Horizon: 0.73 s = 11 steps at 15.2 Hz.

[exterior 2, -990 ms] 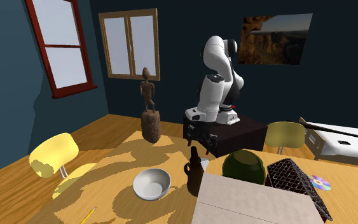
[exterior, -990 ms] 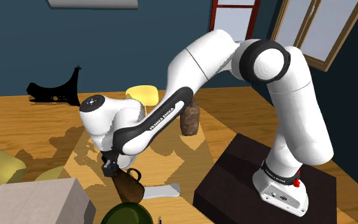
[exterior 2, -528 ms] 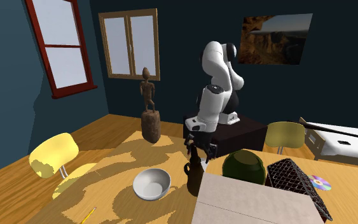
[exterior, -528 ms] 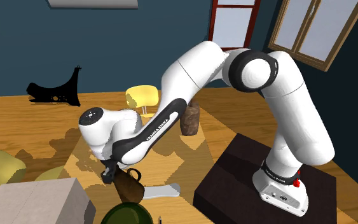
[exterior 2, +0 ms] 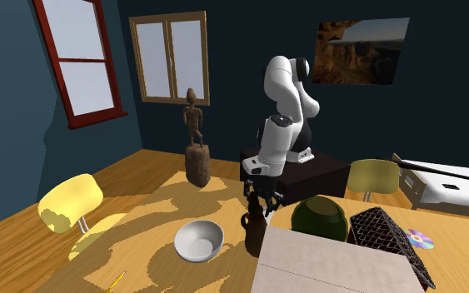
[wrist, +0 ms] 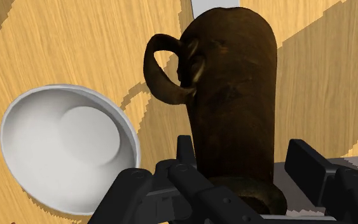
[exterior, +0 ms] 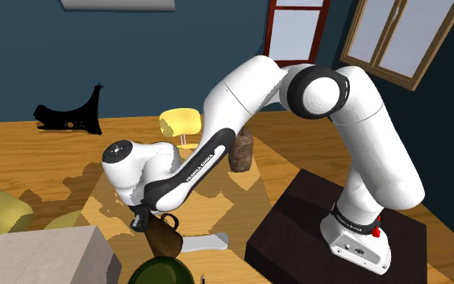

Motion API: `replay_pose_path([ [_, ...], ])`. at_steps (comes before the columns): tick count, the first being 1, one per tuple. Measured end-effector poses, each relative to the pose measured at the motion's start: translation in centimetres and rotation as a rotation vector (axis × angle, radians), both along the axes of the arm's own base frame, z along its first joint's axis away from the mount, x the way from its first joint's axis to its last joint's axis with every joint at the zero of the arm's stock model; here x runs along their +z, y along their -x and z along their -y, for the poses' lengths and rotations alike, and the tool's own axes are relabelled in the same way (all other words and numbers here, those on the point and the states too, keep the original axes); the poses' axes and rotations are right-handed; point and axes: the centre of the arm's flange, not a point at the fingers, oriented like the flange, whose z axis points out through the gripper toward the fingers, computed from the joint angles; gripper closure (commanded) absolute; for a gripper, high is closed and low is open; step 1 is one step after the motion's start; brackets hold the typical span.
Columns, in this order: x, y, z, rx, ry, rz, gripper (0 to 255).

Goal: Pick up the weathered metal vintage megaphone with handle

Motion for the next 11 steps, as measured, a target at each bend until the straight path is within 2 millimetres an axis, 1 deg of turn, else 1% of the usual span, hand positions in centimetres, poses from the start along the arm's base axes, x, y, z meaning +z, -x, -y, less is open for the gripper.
replay_pose_path([
  [6,0.2,0.0,0.0,0.000,0.001,-0.001,255],
  [11,2.3,0.1,0.0,0.000,0.002,-0.003,255],
])
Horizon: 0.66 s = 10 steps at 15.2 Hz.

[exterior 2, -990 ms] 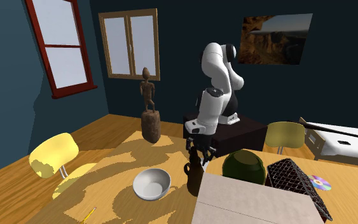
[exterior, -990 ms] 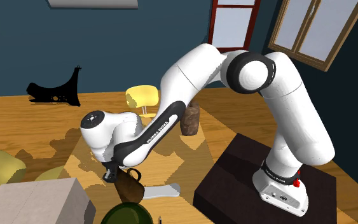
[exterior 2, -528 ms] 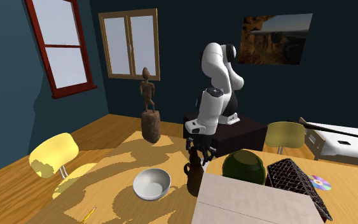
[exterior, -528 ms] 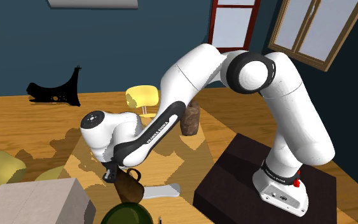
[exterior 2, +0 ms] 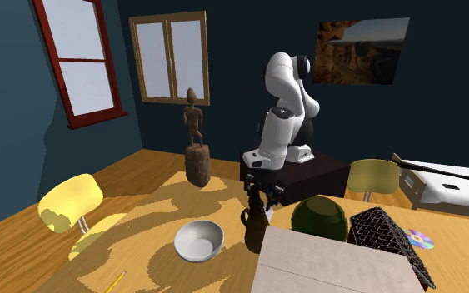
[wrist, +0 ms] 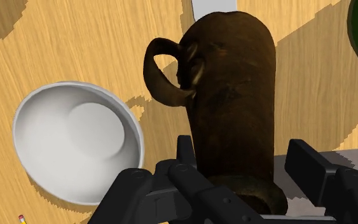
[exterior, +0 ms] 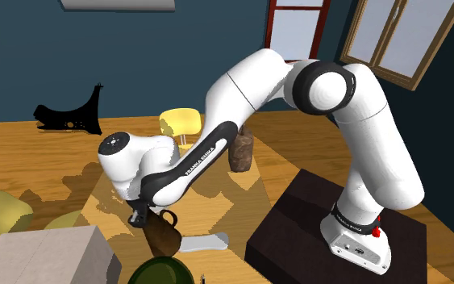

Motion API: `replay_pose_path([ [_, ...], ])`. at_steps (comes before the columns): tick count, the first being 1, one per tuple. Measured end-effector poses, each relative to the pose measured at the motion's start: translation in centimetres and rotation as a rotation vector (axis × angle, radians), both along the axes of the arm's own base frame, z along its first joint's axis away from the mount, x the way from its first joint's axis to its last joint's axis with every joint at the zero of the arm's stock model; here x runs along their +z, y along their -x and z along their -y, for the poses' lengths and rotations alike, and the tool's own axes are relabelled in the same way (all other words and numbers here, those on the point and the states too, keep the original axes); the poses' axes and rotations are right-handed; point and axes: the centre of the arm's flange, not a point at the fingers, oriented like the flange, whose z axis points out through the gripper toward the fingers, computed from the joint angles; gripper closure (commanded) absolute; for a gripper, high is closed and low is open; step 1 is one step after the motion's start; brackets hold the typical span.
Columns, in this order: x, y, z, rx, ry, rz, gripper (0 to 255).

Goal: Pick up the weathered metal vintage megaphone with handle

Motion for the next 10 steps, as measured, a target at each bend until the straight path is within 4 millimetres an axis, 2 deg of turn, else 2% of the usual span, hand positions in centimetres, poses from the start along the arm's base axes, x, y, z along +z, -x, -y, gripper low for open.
replay_pose_path([
  [10,5.3,-0.1,0.1,0.000,0.000,0.000,255],
])
